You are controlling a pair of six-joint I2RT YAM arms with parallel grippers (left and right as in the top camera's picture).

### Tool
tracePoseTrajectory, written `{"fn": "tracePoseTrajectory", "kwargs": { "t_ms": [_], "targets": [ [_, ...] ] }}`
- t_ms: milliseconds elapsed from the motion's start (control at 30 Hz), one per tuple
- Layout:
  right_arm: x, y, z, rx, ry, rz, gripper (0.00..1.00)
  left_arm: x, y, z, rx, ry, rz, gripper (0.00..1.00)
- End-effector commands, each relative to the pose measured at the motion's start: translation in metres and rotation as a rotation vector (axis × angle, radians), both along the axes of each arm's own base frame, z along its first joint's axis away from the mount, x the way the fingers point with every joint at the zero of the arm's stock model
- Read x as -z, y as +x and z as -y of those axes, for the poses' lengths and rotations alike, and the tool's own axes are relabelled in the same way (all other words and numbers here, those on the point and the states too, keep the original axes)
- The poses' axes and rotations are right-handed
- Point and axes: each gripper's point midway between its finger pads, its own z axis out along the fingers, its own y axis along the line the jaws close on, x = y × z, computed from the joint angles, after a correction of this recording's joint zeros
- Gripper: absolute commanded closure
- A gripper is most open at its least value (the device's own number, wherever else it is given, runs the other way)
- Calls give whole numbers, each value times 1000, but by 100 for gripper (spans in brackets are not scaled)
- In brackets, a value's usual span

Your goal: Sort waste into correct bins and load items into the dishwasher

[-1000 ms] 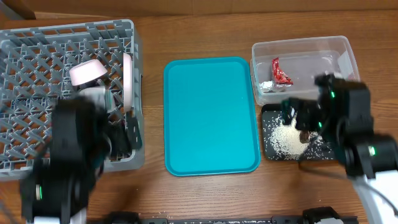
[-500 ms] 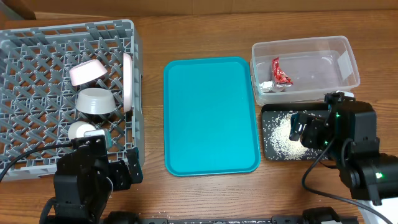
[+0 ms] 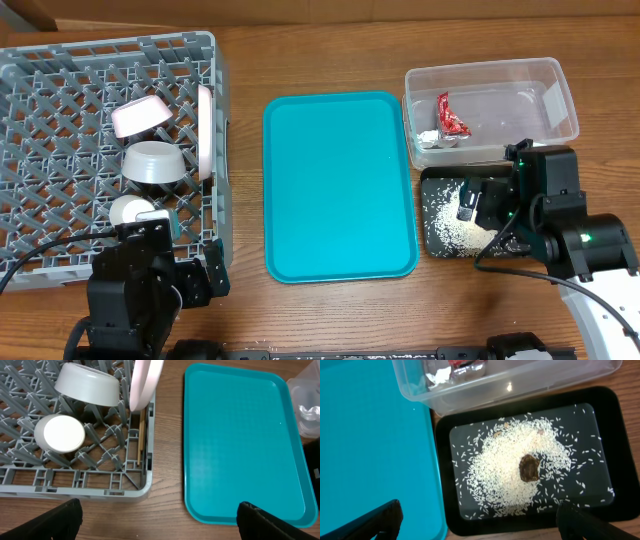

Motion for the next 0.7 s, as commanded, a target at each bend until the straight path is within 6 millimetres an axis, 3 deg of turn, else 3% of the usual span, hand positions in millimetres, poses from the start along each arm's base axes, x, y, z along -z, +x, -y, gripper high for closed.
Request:
{"fn": "tracePoseTrajectory", "kwargs": {
  "t_ms": [0,133,267,433,667],
  "targets": [
    [-11,1,3,14,6,94,0,0,-1,0,16,17,5,0],
    [-35,14,1,12,41,392,0,0,-1,0,16,17,5,0],
    [-43,12,-3,-7,88,626,0,0,0,0,16,17,4,0],
    [-36,3,-7,-32,131,857,0,0,0,0,16,17,4,0],
    [-29,-14,-4,-33,149,1047,0,0,-1,0,16,17,5,0]
  ]
}}
